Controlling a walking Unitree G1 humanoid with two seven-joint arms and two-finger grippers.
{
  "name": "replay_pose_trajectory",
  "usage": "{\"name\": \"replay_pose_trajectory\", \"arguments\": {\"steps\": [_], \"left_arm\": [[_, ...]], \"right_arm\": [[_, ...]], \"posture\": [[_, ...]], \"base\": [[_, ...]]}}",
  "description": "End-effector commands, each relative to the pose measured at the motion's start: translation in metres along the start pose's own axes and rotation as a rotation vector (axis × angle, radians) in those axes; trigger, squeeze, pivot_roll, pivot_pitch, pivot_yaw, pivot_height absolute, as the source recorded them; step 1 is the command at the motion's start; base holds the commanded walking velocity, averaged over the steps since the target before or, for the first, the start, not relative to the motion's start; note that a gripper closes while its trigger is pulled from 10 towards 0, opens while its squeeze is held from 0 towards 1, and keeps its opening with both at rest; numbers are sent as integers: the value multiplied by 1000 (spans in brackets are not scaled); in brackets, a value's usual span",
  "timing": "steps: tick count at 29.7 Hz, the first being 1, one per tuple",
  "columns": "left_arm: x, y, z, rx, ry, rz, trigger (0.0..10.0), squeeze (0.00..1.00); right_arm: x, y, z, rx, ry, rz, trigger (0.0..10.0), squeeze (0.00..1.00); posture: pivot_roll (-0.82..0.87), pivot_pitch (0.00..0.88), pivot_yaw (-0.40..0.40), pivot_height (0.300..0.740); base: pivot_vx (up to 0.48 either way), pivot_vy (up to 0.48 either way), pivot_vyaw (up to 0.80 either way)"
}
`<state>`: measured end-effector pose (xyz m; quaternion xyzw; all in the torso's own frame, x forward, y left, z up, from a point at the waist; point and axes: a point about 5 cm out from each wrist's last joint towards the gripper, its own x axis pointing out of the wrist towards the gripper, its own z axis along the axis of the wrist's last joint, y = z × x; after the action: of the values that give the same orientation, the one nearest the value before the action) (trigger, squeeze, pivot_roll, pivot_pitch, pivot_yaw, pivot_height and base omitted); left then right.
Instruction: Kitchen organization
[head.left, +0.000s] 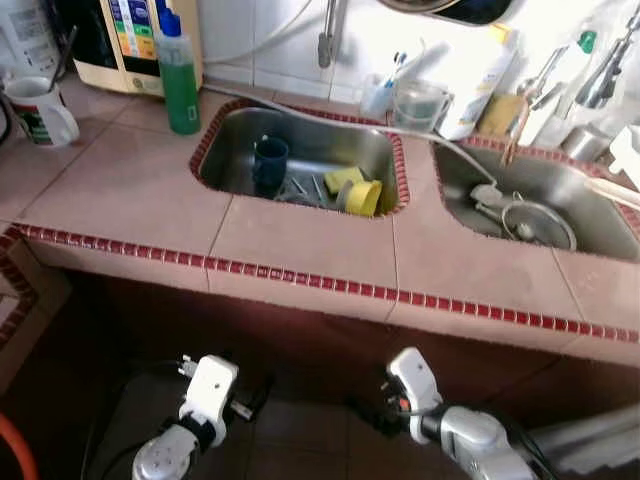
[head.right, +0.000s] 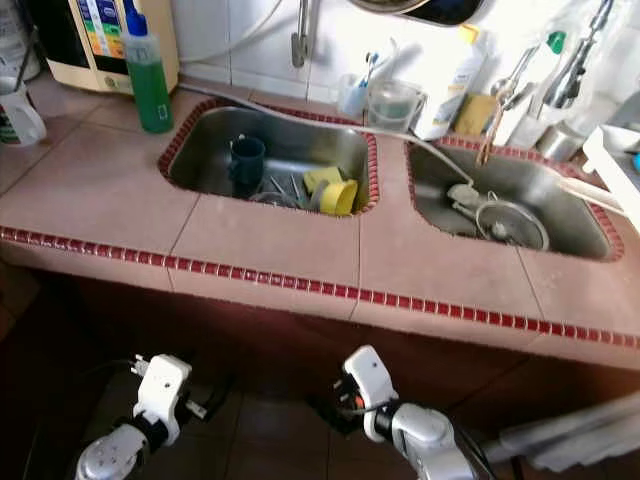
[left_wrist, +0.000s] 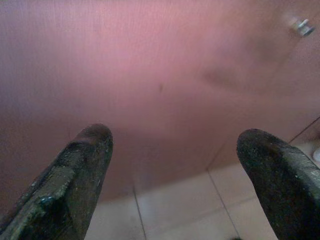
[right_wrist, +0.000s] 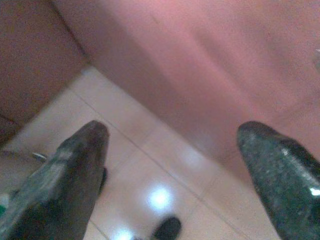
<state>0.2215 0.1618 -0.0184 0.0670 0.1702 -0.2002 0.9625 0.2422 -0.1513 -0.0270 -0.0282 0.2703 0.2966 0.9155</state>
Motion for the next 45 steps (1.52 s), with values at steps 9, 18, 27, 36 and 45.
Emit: {"name": "replay_pose_trajectory", "arguments": {"steps": [9, 18, 27, 36, 45], "left_arm": [[9, -12, -27, -48, 170, 68, 10000, 0], [-14, -15, -67, -104, 396, 167, 10000, 0], [-26, -25, -83, -125, 478, 181, 10000, 0], [-22, -24, -80, -104, 485, 165, 10000, 0], [-12, -22, -71, -92, 463, 159, 10000, 0]], "right_arm": [[-16, -11, -44, 84, 165, -298, 10000, 0], [-29, 1, -79, 100, 317, -367, 10000, 0], [-42, 8, -102, 177, 407, -408, 10000, 0], [-36, 8, -96, 204, 382, -425, 10000, 0], [-34, 9, -94, 210, 380, -419, 10000, 0]], "posture": [[-125, 54, -117, 740], [-126, 23, -124, 740], [-120, 0, -111, 740], [-139, 0, -88, 740], [-136, 0, -84, 740]], "base": [[0, 0, 0], [0, 0, 0], [0, 0, 0], [0, 0, 0], [0, 0, 0]]}}
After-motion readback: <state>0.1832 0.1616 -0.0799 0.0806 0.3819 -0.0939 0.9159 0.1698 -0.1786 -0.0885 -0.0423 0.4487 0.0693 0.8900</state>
